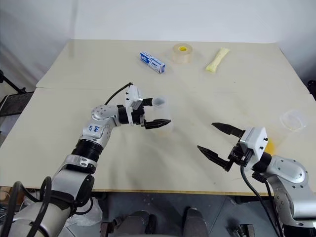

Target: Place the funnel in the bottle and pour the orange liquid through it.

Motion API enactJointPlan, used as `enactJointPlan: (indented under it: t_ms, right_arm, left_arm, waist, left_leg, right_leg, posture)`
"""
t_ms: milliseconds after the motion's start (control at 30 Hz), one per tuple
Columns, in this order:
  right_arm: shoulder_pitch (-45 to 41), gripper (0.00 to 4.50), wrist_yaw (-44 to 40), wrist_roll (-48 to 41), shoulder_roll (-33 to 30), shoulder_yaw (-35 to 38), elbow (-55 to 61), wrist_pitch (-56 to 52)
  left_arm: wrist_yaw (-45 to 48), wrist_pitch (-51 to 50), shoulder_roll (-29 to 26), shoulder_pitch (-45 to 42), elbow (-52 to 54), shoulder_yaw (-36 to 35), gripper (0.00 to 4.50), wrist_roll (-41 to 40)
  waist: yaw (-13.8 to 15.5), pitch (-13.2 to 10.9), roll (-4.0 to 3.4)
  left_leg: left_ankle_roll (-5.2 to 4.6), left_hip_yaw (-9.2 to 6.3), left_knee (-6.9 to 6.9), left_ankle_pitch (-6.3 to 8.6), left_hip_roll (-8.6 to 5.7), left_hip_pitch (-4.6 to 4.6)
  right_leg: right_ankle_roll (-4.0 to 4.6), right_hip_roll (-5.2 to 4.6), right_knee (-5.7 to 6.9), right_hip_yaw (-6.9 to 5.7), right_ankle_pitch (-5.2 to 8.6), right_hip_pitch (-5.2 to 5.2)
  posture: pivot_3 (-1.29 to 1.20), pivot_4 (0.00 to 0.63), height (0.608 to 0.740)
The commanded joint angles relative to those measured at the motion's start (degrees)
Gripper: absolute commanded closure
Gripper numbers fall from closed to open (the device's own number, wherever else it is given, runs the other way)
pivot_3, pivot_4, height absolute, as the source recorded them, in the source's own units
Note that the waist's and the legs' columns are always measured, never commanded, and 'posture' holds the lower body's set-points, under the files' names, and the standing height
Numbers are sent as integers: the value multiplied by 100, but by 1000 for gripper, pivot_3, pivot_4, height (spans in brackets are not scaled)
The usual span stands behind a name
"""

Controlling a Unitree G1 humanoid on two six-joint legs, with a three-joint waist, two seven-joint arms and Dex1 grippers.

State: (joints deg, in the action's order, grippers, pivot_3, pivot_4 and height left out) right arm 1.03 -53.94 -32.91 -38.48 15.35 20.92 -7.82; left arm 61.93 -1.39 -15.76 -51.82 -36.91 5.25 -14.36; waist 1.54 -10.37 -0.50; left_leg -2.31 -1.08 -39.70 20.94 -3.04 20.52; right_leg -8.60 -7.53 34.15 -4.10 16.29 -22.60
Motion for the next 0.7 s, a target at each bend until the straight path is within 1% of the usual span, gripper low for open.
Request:
enactJointPlan:
  t_ms: [33,267,400,533,700]
  right_arm:
    - [-137,0,-13,-109,-104,160,121,-10]
    - [-282,0,-146,-87,-192,129,-32,-22]
    - [-409,0,-292,-88,-270,85,-173,-51]
    - [-479,0,-417,-112,-275,58,-278,-110]
    - [-576,0,-565,-132,-290,5,-410,-207]
  left_arm:
    - [96,-205,-130,-35,359,-182,30,-153]
    - [172,-759,-656,182,994,-469,30,-330]
    - [-57,-1321,-1266,658,1909,-804,30,-442]
    - [-466,-1882,-1755,1479,2953,-1505,30,-812]
    - [-971,-2140,-2024,2953,4040,-2743,30,-1383]
  waist:
    - [-3,0,0]
    - [-12,0,0]
    - [-21,0,0]
    - [-41,0,-1]
    - [-37,-1,-1]
  left_leg:
    - [0,0,0,0,0,0]
    - [0,-2,0,0,1,0]
    - [0,-4,0,0,1,0]
    - [2,-7,1,1,6,0]
    - [6,-11,1,3,9,-1]
  right_leg:
    - [0,0,1,0,0,0]
    - [0,-1,5,1,0,-3]
    - [0,-2,5,1,0,-3]
    - [1,-2,8,2,0,-6]
    - [1,-6,12,6,0,-8]
  posture:
    - [0,150,740]
    - [0,150,740]
    - [0,150,740]
    - [0,150,740]
    - [0,150,740]
